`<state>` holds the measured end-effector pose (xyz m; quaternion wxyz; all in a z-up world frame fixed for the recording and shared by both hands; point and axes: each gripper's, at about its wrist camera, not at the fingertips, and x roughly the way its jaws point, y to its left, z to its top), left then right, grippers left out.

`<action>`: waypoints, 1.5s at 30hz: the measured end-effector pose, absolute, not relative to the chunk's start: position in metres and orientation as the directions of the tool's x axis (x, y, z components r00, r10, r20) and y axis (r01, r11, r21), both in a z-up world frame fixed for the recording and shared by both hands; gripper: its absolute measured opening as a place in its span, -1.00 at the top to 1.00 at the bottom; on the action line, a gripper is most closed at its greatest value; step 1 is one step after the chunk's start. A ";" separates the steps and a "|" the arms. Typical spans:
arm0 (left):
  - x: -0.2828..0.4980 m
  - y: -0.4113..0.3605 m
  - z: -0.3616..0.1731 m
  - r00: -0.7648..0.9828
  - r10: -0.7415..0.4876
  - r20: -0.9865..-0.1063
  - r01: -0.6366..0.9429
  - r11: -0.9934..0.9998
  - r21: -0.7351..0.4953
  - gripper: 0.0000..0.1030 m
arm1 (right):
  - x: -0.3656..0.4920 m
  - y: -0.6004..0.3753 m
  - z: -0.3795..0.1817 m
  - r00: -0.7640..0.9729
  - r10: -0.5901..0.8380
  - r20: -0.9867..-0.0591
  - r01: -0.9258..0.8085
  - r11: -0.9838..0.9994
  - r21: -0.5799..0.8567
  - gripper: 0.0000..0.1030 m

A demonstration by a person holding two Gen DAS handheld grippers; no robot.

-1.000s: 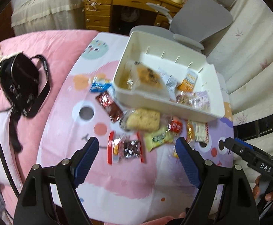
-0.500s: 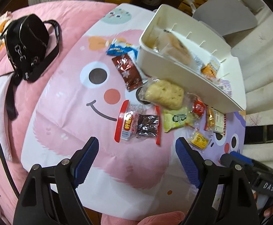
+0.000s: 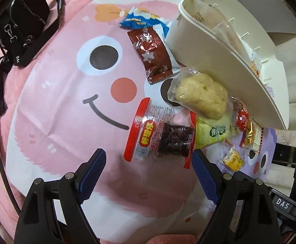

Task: Organize snacks
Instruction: 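Grasp the red-rimmed dark snack cup with the left tool while the right tool approaches the yellow bar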

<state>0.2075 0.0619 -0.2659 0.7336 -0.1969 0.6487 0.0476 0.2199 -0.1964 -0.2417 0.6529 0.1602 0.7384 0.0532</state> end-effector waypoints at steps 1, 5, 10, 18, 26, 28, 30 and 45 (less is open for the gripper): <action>0.210 0.062 -0.268 0.149 -0.190 -0.970 -0.327 0.917 -0.230 -0.65 | 0.221 -0.197 -0.245 -0.098 0.296 -0.950 0.181 0.944 0.276 -0.46; 0.219 0.059 -0.277 0.124 -0.221 -0.967 -0.325 0.912 -0.250 -0.65 | 0.225 -0.201 -0.257 -0.110 0.267 -0.957 0.233 0.943 0.236 -0.46; 0.232 0.050 -0.285 0.099 -0.226 -0.969 -0.310 0.918 -0.246 -0.65 | 0.228 -0.205 -0.266 -0.124 0.246 -0.961 0.262 0.943 0.207 -0.46; 0.249 0.034 -0.301 0.020 -0.171 -0.985 -0.301 0.939 -0.169 -0.42 | 0.238 -0.204 -0.264 -0.123 0.192 -0.974 0.231 0.960 0.160 -0.41; 0.260 0.020 -0.301 0.016 -0.120 -0.993 -0.262 0.957 -0.121 -0.22 | 0.239 -0.187 -0.261 -0.129 0.141 -0.982 0.200 0.973 0.113 -0.26; 0.263 0.016 -0.300 0.017 -0.121 -0.992 -0.250 0.961 -0.122 -0.09 | 0.240 -0.186 -0.259 -0.126 0.132 -0.983 0.194 0.975 0.106 -0.11; 0.265 0.012 -0.298 0.019 -0.120 -0.993 -0.244 0.962 -0.121 -0.01 | 0.239 -0.187 -0.257 -0.118 0.134 -0.984 0.194 0.975 0.110 -0.01; 0.240 0.008 -0.292 0.052 -0.114 -0.992 -0.294 0.948 -0.124 0.19 | 0.220 -0.198 -0.245 -0.113 0.161 -0.981 0.185 0.973 0.138 0.04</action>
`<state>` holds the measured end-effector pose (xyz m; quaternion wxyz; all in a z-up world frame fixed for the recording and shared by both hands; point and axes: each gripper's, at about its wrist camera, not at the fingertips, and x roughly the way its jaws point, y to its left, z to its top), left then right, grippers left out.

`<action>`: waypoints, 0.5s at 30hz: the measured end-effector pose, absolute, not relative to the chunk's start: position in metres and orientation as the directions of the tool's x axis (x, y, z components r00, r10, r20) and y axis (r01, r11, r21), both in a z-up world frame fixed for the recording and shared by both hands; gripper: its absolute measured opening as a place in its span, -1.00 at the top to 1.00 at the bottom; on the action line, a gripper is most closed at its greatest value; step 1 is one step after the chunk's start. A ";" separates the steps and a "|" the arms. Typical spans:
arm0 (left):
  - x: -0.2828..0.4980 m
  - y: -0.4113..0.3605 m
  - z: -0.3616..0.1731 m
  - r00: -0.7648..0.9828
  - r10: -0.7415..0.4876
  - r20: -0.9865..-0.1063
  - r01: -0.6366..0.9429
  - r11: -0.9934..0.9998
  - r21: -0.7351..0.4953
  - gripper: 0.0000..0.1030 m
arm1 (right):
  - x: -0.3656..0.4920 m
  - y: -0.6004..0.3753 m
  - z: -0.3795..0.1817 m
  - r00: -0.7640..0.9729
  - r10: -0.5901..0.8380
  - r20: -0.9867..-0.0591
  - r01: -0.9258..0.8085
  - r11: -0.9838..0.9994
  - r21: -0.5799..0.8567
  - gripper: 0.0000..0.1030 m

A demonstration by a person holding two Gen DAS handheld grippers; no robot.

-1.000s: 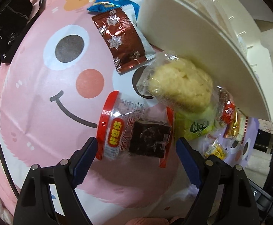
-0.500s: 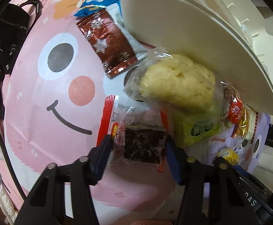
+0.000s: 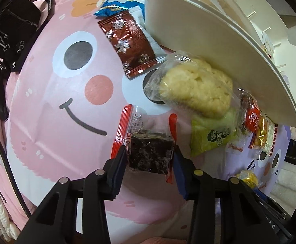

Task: Organize snacks
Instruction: 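Grasp the red-rimmed dark snack cup with the left tool while the right tool approaches the yellow bar, then carry the snack cup into the tray with the left tool while the right tool carries the yellow bar there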

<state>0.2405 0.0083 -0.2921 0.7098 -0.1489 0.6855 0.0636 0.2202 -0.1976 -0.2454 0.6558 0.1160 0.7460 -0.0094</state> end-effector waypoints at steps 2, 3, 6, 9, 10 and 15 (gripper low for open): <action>0.236 0.008 -0.289 0.061 -0.108 -0.992 -0.299 0.946 -0.122 0.20 | 0.214 -0.201 -0.242 -0.097 0.163 -0.982 0.187 0.972 0.143 0.04; 0.233 0.007 -0.287 0.068 -0.106 -0.992 -0.302 0.945 -0.122 0.20 | 0.212 -0.203 -0.240 -0.089 0.163 -0.983 0.188 0.972 0.145 0.04; 0.220 0.007 -0.279 0.083 -0.104 -0.991 -0.309 0.943 -0.125 0.20 | 0.200 -0.204 -0.229 -0.055 0.164 -0.985 0.181 0.972 0.152 0.04; 0.210 0.006 -0.267 0.104 -0.077 -0.992 -0.305 0.946 -0.106 0.20 | 0.193 -0.207 -0.219 -0.016 0.172 -0.985 0.167 0.972 0.167 0.04; 0.207 0.004 -0.263 0.115 -0.072 -0.991 -0.301 0.948 -0.104 0.20 | 0.194 -0.202 -0.219 -0.005 0.173 -0.985 0.163 0.972 0.169 0.04; 0.191 0.014 -0.228 0.159 -0.075 -0.984 -0.296 0.948 -0.120 0.20 | 0.189 -0.203 -0.197 0.082 0.180 -0.980 0.142 0.971 0.191 0.04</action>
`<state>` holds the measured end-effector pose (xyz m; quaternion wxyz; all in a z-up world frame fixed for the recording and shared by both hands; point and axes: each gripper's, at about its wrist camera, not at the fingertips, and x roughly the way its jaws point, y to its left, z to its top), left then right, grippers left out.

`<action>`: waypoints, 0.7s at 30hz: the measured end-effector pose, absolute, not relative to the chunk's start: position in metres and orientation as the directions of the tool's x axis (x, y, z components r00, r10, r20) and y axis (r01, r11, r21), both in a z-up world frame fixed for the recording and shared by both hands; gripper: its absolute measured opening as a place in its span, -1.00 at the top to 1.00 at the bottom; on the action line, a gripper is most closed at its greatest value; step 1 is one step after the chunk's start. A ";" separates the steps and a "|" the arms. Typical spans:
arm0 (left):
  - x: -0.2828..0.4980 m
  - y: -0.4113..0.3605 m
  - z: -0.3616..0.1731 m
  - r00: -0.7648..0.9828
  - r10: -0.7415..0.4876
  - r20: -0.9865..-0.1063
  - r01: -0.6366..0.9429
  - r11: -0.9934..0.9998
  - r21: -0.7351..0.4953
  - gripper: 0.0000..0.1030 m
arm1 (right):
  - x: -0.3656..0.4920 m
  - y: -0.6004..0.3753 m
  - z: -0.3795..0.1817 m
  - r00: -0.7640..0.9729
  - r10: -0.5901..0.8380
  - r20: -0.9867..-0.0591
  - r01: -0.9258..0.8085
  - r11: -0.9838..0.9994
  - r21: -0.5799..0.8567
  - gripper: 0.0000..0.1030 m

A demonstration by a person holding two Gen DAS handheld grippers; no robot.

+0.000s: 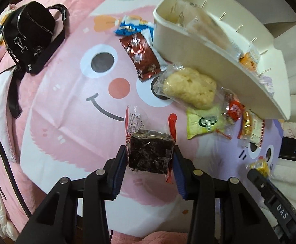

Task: Organize snacks
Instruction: 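Carry the snack cup into the tray with the left tool while the right tool carries the yellow bar there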

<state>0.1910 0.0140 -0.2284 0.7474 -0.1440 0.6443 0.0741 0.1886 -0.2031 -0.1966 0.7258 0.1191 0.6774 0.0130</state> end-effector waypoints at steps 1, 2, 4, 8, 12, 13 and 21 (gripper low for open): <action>0.190 0.015 -0.224 0.165 -0.075 -0.983 -0.294 0.948 -0.121 0.20 | 0.189 -0.205 -0.191 0.099 0.182 -0.978 0.138 0.971 0.195 0.04; 0.188 0.014 -0.217 0.174 -0.075 -0.982 -0.290 0.949 -0.124 0.20 | 0.191 -0.206 -0.187 0.117 0.185 -0.976 0.132 0.971 0.200 0.04; 0.188 0.022 -0.206 0.186 -0.076 -0.980 -0.283 0.951 -0.128 0.20 | 0.197 -0.206 -0.184 0.150 0.192 -0.970 0.122 0.970 0.211 0.04; 0.195 0.026 -0.177 0.221 -0.076 -0.972 -0.251 0.959 -0.133 0.20 | 0.207 -0.211 -0.168 0.222 0.208 -0.952 0.099 0.967 0.235 0.04; 0.208 0.023 -0.150 0.264 -0.080 -0.961 -0.200 0.971 -0.135 0.20 | 0.214 -0.221 -0.151 0.284 0.216 -0.934 0.086 0.965 0.249 0.04; 0.211 0.021 -0.143 0.272 -0.080 -0.959 -0.187 0.973 -0.135 0.20 | 0.216 -0.221 -0.147 0.298 0.217 -0.929 0.083 0.964 0.252 0.04; 0.245 0.000 -0.099 0.342 -0.104 -0.934 -0.070 0.988 -0.136 0.20 | 0.237 -0.225 -0.115 0.413 0.217 -0.885 0.063 0.962 0.265 0.04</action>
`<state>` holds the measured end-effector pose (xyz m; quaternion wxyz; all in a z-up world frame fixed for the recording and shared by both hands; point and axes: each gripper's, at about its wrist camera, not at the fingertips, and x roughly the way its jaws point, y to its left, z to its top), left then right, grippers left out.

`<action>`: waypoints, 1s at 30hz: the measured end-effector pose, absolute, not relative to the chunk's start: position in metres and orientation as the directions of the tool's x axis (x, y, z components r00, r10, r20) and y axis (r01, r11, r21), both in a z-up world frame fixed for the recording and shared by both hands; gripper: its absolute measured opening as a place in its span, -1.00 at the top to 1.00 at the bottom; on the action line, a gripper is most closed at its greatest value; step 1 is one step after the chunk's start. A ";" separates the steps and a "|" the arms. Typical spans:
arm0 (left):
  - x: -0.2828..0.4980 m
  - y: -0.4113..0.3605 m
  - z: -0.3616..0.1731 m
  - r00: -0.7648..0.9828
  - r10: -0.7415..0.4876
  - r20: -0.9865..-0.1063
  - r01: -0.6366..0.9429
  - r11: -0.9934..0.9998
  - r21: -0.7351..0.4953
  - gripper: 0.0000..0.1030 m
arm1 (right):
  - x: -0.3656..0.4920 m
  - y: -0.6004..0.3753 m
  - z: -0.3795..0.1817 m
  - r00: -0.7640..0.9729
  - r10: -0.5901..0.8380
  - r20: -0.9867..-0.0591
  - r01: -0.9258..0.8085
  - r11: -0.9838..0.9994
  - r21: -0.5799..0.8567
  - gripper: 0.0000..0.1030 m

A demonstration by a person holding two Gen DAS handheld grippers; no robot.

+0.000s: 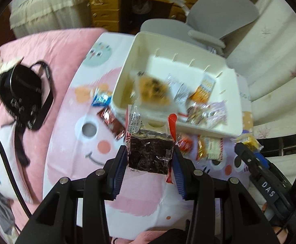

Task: Organize snacks
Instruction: 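Carry the snack cup into the tray with the left tool while the right tool carries the yellow bar there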

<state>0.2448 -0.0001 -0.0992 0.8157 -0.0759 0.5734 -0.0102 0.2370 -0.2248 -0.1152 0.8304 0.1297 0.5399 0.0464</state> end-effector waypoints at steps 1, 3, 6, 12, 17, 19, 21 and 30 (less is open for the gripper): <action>0.249 -0.003 -0.096 0.349 -0.107 -0.931 -0.057 0.989 -0.135 0.20 | 0.239 -0.225 -0.113 0.426 0.218 -0.878 0.060 0.962 0.268 0.04; 0.260 -0.010 -0.089 0.361 -0.116 -0.925 -0.031 0.990 -0.136 0.19 | 0.245 -0.226 -0.108 0.453 0.215 -0.865 0.053 0.962 0.267 0.04; 0.275 -0.020 -0.083 0.376 -0.133 -0.917 0.005 0.990 -0.141 0.19 | 0.252 -0.227 -0.103 0.488 0.204 -0.849 0.043 0.965 0.257 0.04; 0.303 -0.041 -0.077 0.407 -0.199 -0.891 0.091 0.980 -0.178 0.19 | 0.266 -0.231 -0.099 0.542 0.162 -0.825 0.032 0.976 0.213 0.03; 0.322 -0.055 -0.087 0.391 -0.260 -0.883 0.143 0.965 -0.220 0.19 | 0.276 -0.237 -0.104 0.557 0.123 -0.821 0.039 0.984 0.173 0.03; 0.327 -0.058 -0.093 0.376 -0.278 -0.884 0.149 0.960 -0.238 0.18 | 0.278 -0.239 -0.107 0.551 0.121 -0.826 0.047 0.983 0.176 0.02; 0.331 -0.063 -0.098 0.361 -0.299 -0.883 0.166 0.953 -0.255 0.18 | 0.279 -0.241 -0.110 0.546 0.119 -0.830 0.055 0.983 0.177 0.00; 0.327 -0.065 -0.101 0.353 -0.345 -0.870 0.203 0.936 -0.289 0.05 | 0.280 -0.253 -0.127 0.501 0.130 -0.856 0.105 0.972 0.209 -0.18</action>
